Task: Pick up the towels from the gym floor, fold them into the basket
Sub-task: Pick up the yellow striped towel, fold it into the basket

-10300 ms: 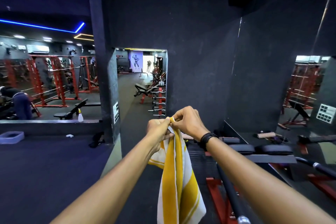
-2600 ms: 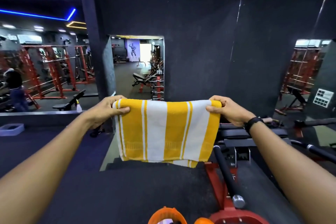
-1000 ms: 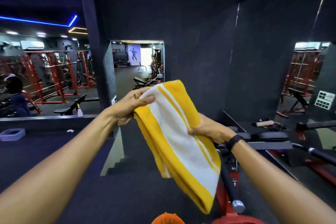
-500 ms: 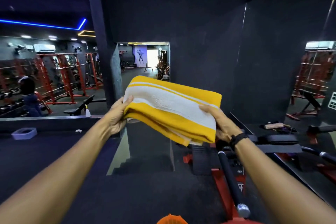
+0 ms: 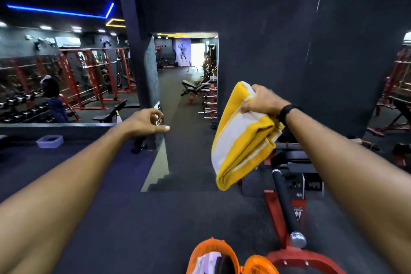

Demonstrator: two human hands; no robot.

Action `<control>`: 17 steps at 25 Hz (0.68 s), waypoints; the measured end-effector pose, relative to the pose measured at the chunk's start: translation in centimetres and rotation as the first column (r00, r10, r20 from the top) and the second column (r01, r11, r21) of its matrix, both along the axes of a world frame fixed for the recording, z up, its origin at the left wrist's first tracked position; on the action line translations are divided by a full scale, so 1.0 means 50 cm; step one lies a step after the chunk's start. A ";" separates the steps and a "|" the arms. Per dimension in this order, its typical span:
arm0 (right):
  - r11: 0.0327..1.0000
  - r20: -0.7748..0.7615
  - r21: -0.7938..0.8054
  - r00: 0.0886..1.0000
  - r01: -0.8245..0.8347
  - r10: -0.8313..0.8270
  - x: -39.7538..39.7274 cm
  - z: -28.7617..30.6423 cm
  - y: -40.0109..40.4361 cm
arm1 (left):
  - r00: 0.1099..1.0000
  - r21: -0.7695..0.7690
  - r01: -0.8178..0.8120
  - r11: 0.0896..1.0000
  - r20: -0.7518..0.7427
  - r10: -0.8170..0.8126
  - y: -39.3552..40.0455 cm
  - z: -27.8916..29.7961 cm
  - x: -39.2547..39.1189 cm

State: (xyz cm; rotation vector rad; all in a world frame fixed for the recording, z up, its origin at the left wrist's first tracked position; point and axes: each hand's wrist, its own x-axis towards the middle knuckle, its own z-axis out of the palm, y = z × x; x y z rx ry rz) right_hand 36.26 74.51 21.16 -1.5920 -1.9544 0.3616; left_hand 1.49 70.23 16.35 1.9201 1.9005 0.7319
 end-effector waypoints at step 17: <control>0.886 0.349 -0.401 0.933 0.234 -0.089 -0.023 -0.397 0.135 | 0.988 -0.289 0.147 0.946 -0.003 -0.154 0.189 -0.386 -0.029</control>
